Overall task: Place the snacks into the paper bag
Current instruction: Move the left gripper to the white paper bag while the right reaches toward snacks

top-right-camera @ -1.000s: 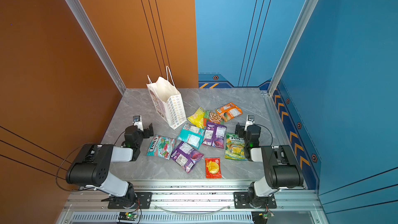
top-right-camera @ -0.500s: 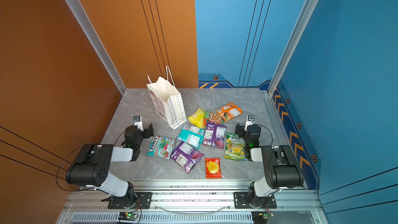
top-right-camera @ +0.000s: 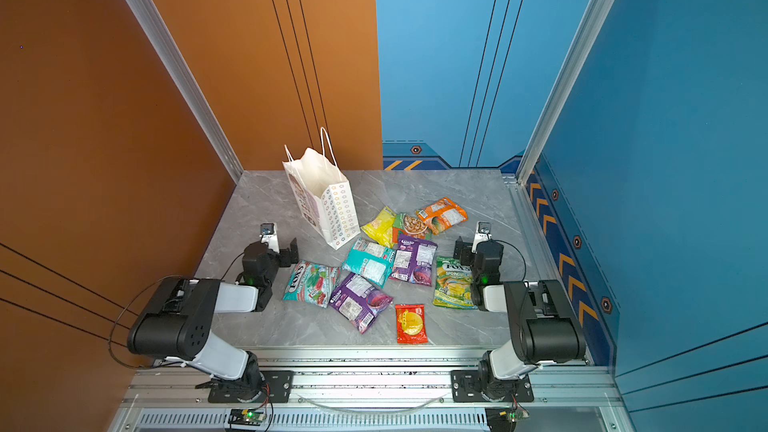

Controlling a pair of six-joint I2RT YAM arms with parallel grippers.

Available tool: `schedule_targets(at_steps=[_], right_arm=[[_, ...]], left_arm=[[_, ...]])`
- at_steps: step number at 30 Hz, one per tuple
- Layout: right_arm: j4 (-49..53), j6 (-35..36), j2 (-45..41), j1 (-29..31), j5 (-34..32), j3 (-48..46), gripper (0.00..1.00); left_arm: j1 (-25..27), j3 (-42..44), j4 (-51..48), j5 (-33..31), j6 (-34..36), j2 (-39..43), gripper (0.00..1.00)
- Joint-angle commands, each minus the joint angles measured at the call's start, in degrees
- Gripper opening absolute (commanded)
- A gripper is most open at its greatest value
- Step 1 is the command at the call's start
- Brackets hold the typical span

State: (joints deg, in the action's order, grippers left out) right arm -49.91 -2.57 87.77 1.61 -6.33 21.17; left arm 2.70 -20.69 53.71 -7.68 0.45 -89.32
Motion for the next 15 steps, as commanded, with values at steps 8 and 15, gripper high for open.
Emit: schedule_targets(at_steps=[8,15], right_arm=[[10.40,-1.12,-7.93,2.25,-8.71,2.75,1.00],[46.12,-24.91,-15.67,-0.57,-9.90,19.80,1.00]], left_arm=[[3.69,3.75,6.68,-10.14,2.71,2.86,0.98],[6.16,-5.78,-27.61,-25.34,-11.92,23.03,0.98]])
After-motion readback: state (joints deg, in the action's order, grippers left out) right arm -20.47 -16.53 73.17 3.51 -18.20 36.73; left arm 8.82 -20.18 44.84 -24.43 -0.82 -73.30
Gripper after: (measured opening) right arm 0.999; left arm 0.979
